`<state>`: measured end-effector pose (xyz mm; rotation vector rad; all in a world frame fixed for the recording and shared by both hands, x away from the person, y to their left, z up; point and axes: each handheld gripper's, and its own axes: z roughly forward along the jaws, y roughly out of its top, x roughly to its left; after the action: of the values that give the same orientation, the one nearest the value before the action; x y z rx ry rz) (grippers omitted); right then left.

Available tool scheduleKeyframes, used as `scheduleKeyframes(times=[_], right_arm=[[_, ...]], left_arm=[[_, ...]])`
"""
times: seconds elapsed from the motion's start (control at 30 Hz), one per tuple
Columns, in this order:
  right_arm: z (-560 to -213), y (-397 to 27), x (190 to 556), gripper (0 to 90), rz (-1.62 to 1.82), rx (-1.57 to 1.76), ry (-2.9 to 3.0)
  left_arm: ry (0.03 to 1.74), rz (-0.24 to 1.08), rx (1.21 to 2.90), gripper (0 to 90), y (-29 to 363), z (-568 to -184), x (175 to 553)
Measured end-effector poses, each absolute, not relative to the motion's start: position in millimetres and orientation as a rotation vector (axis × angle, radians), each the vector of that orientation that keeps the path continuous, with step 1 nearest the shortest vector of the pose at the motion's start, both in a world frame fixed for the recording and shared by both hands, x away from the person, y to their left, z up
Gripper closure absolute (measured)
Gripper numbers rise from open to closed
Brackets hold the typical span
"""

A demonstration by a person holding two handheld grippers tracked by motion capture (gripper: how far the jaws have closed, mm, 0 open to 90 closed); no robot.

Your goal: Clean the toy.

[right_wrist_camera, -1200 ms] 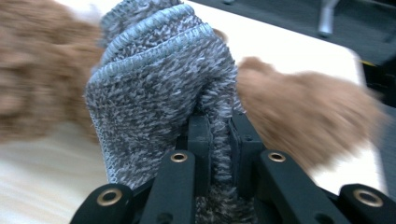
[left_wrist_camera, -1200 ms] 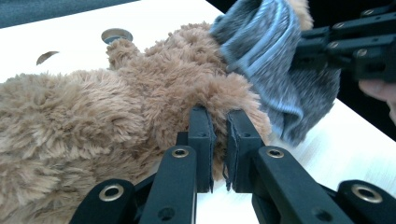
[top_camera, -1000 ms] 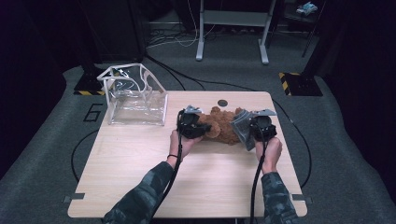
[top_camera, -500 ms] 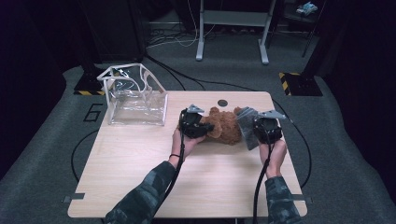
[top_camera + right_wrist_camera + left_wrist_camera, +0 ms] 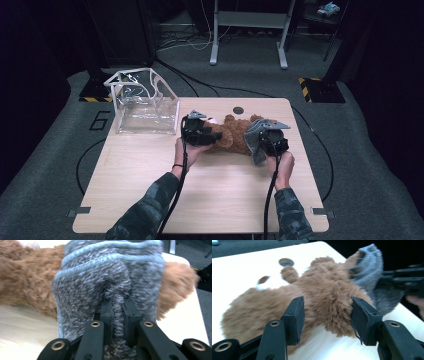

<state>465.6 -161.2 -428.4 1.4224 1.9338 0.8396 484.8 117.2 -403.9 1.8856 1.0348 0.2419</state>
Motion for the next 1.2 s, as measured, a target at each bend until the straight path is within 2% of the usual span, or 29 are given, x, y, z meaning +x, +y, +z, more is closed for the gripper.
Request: scheduleKeyframes(times=[0.23,0.4,0.53,0.67,0.93,1.07,1.2], right_arm=[[-420,-161,441,81.0,0.888,1.365,1.957],[-427,-123,424,81.1,0.978,1.263,2.114],[-448,-103,438,81.1,0.918,1.275,2.167],[-458,-116,451,81.1,0.882,1.344,2.129],[-460,-159,447,81.1,0.806,1.454,2.012],[-463,-161,440,81.1,0.802,1.452,2.027],[-468,-140,427,81.0,0.827,1.407,2.102]], left_arm=[[1.071,0.246,1.867,45.9,129,-408,491],[1.077,0.254,1.870,45.8,125,-406,493],[1.077,0.268,1.884,46.0,123,-405,496],[1.084,0.273,1.892,46.1,125,-405,497],[1.100,0.276,1.875,45.6,135,-408,498],[1.100,0.277,1.866,45.1,139,-407,496],[1.096,0.298,1.863,44.4,143,-403,493]])
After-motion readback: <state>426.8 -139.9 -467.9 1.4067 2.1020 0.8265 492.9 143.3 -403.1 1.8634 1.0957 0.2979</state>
